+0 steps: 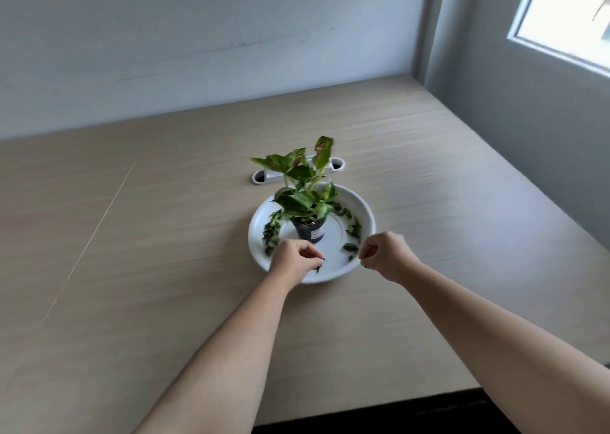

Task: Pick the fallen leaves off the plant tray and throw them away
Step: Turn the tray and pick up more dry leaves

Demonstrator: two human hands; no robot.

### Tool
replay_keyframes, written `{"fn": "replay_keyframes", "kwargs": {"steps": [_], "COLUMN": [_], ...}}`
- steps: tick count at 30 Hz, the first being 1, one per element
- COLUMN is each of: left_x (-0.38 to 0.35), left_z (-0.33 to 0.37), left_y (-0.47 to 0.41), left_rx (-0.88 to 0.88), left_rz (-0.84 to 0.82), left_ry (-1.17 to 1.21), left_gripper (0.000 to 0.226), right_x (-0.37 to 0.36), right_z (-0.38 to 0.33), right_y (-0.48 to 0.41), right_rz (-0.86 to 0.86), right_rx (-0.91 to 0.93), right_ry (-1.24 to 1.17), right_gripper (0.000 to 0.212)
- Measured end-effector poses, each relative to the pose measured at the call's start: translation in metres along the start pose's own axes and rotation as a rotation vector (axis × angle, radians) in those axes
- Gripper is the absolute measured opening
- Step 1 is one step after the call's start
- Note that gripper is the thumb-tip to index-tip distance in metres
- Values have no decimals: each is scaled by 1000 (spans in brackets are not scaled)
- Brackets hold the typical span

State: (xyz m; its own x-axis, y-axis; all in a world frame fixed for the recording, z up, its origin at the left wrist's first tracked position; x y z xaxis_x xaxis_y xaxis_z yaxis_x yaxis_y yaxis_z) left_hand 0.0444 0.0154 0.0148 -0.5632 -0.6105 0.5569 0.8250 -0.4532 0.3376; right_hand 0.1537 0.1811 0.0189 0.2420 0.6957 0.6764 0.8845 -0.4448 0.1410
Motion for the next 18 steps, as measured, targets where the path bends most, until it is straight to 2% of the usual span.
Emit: {"fn": "replay_keyframes", "kwargs": {"steps": [3,8,12,15,18], "left_x": [-66,-217,-356,-447,-508], "left_z": [48,149,211,239,236], "left_y": [31,97,170,224,265], "left_rx": [-101,-293,-454,-611,-703], "left_rz": [-91,-283,-508,-638,-750], "left_ry": [-57,-149,-268,-405,-521], "left_gripper": [6,12,13,12,11], "right_x": [54,171,248,272,256], "right_z": [46,163,253,313,360], "right_y": [48,173,293,376,443], "right_rz": [61,242,446,598,695], "right_rx": [-68,-305,-484,-668,-826], "right_ry": [19,55,56,-67,-213], "right_gripper": [17,13,12,11,12]}}
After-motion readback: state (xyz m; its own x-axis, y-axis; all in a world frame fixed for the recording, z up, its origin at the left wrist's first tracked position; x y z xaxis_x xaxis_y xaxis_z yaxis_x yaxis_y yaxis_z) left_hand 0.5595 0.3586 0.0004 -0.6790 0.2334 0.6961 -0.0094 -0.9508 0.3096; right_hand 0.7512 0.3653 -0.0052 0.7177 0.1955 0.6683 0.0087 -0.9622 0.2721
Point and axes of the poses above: each hand's wrist, its own y-axis away from the middle knuckle, its own x-axis out of the back of the hand, z = x × y, the point moved 6 cm from there along -y, towards the middle knuckle, and after that the axes turned 8 degrees about x, right-handed, at the moved point
